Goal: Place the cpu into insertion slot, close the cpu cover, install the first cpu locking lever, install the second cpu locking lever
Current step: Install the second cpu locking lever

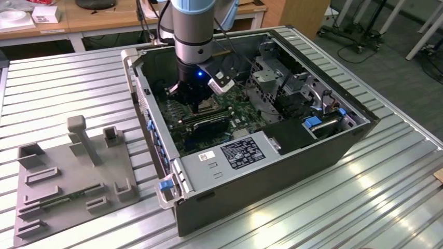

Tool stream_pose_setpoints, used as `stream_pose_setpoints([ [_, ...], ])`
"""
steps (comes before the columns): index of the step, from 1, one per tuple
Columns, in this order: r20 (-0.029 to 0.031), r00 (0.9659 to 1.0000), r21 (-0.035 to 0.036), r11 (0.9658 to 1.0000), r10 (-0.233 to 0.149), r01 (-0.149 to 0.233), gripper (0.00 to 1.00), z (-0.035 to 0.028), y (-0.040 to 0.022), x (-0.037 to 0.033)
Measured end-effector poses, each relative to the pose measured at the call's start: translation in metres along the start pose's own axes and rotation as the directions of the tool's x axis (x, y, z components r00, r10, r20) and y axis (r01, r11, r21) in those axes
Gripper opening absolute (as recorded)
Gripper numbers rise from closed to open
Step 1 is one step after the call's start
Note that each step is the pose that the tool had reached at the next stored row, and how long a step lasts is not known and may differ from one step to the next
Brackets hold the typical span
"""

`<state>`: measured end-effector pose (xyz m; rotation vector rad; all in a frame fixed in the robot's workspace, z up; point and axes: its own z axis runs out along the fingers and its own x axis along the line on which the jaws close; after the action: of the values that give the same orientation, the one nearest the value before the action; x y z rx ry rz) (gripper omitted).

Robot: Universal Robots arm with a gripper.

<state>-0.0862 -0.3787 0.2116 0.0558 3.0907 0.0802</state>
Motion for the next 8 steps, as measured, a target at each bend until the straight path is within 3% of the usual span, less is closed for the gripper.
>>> stream_pose_setpoints([
  [8,0.0000,1.0000,-0.0009,1.0000,0.000,0.000,0.11,0.0006,-0.0002,0.0016],
])
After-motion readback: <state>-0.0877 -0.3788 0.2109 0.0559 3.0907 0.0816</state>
